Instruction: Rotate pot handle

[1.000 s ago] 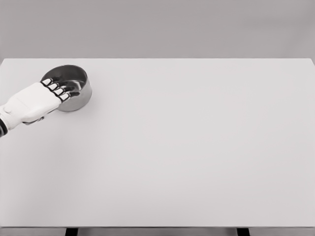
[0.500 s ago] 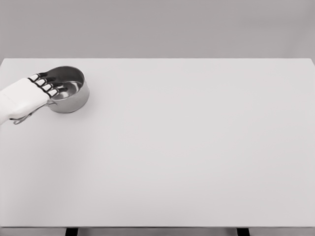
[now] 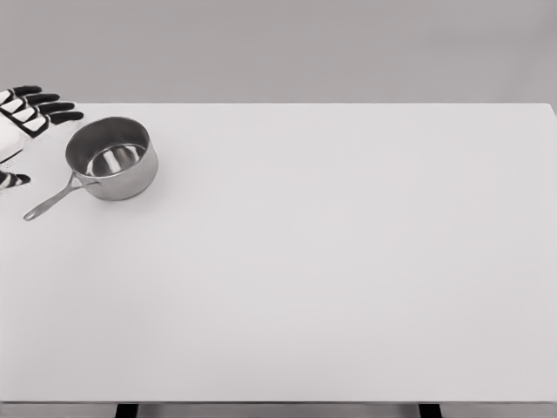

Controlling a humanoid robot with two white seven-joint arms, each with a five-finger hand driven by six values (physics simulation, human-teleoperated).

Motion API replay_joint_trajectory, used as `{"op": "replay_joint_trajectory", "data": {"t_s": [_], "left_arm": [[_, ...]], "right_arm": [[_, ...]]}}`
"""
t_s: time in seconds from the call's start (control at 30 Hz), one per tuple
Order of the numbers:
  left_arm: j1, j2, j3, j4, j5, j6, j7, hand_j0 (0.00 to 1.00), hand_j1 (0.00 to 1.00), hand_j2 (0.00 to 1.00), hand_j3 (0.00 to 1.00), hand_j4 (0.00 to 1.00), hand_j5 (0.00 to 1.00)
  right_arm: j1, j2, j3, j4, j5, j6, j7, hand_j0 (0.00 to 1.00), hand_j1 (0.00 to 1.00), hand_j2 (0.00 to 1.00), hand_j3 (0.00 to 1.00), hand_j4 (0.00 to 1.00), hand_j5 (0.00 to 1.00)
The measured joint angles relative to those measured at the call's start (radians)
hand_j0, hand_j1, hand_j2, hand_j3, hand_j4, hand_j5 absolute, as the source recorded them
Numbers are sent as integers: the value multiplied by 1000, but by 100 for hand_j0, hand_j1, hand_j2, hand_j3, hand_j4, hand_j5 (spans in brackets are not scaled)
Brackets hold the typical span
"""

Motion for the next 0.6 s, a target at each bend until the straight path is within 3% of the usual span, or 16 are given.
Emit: {"op": "replay_joint_trajectory", "data": {"t_s": [0.1, 0.23, 0.33, 0.47, 0.6], "left_arm": [[140, 58, 19, 0, 188, -1, -16, 100, 100, 100, 100, 100, 100], [132, 95, 1, -1, 438, 0, -70, 100, 100, 100, 100, 100, 100], [138, 110, -37, -2, 579, 0, -85, 100, 100, 100, 100, 100, 100], [158, 130, -209, -2, 648, 0, -91, 100, 100, 100, 100, 100, 100], [285, 138, -302, -2, 664, -2, -93, 100, 100, 100, 100, 100, 100]], "right_arm": [[0, 0, 0, 0, 0, 0, 0, 100, 100, 100, 100, 100, 100], [0, 0, 0, 0, 0, 0, 0, 100, 100, 100, 100, 100, 100], [0, 0, 0, 0, 0, 0, 0, 100, 100, 100, 100, 100, 100], [0, 0, 0, 0, 0, 0, 0, 100, 100, 100, 100, 100, 100], [0, 0, 0, 0, 0, 0, 0, 100, 100, 100, 100, 100, 100]]}}
